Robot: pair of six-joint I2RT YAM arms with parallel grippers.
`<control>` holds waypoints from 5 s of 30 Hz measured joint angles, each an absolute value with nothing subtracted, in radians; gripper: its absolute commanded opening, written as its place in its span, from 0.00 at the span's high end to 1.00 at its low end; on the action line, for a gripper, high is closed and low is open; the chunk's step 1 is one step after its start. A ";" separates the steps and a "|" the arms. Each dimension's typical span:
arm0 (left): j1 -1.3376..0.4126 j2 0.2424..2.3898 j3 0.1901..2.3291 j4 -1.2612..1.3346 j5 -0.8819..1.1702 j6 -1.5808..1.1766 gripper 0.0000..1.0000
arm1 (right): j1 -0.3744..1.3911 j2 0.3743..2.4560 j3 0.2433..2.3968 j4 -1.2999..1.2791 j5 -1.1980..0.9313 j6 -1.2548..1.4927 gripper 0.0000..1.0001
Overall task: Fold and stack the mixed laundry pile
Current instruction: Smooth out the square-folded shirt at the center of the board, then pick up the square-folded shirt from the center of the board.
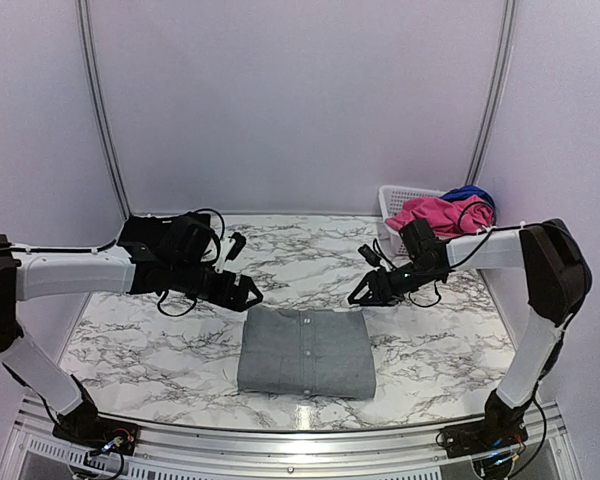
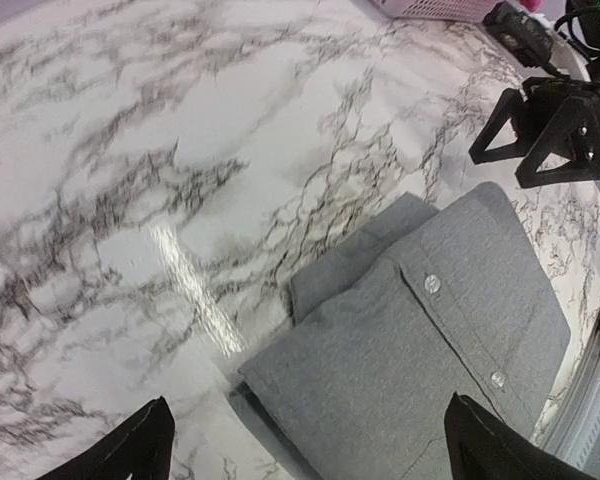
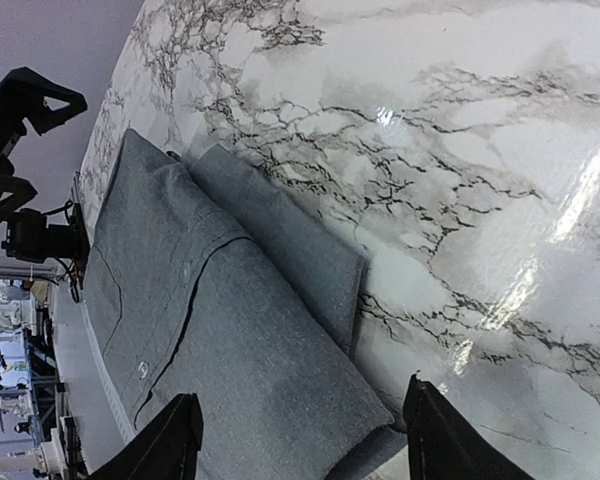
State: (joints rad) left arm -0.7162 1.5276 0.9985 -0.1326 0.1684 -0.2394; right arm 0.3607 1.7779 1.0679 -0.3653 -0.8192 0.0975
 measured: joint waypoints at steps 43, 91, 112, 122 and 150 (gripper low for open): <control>-0.545 1.979 1.036 0.219 0.481 -0.569 0.98 | 0.357 1.974 1.117 -0.224 -0.723 0.155 1.00; -0.806 1.893 0.790 0.642 0.648 -0.913 0.03 | 0.576 1.832 0.703 0.397 -1.017 0.702 0.06; -0.701 2.028 1.225 0.472 0.601 -0.825 0.04 | 0.450 1.974 1.064 0.307 -1.056 0.654 0.05; -0.614 2.158 1.199 0.533 0.585 -0.811 0.04 | 0.373 2.162 1.135 0.424 -1.114 0.682 0.12; -1.150 2.186 1.676 -0.262 -0.036 0.302 0.44 | 0.161 1.416 0.713 -0.089 -0.951 0.581 0.12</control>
